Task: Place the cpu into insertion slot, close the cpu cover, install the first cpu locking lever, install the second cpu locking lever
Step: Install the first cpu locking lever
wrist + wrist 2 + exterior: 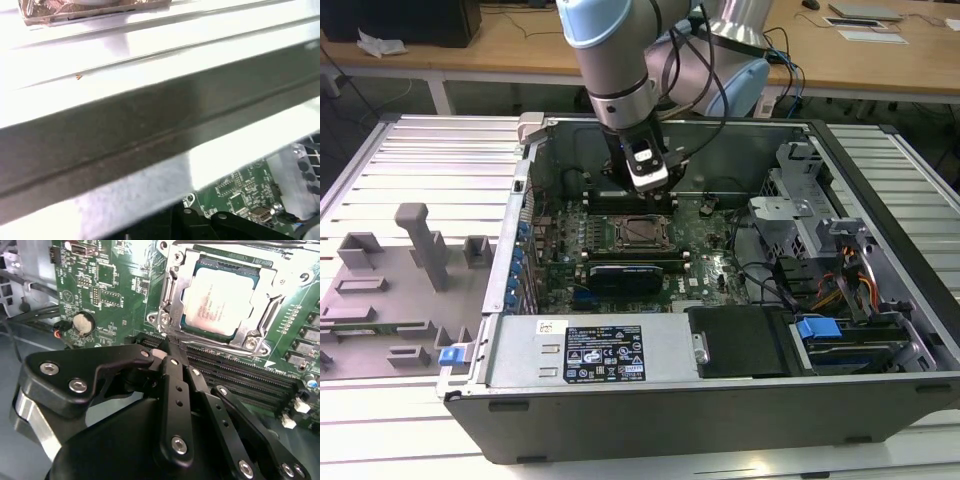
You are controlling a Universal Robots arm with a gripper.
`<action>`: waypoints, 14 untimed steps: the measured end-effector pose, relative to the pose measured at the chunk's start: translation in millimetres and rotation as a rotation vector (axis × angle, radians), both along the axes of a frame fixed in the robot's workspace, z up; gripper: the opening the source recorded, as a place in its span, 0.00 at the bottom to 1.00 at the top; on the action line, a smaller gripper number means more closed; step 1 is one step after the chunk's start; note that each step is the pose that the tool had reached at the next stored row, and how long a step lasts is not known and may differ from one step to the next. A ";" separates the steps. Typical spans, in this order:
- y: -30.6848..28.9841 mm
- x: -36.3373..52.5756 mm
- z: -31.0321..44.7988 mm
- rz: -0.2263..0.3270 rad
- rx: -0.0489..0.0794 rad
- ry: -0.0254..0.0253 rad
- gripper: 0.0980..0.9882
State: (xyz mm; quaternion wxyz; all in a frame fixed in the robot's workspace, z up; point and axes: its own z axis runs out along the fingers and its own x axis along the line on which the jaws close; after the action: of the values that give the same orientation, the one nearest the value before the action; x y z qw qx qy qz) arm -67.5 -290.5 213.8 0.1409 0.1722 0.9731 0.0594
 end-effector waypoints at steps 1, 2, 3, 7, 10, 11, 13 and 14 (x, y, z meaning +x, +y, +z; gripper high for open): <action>0.0 0.0 2.1 0.000 0.000 0.0000 0.01; 0.0 0.0 5.3 0.000 0.000 0.0000 0.01; 0.0 0.0 7.8 0.000 0.000 0.0000 0.01; 0.0 0.0 19.7 0.000 -0.001 0.0000 0.01; 0.1 0.0 29.1 0.000 0.000 -0.0003 0.01; 0.0 0.0 29.5 0.000 -0.001 0.0000 0.01; 0.0 1.1 29.5 0.000 -0.001 0.0258 0.01; 0.0 2.4 29.4 0.000 -0.001 0.0442 0.01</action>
State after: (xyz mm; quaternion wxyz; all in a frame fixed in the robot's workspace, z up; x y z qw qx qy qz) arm -65.1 -290.5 243.2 0.1194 0.1734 0.9760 0.0552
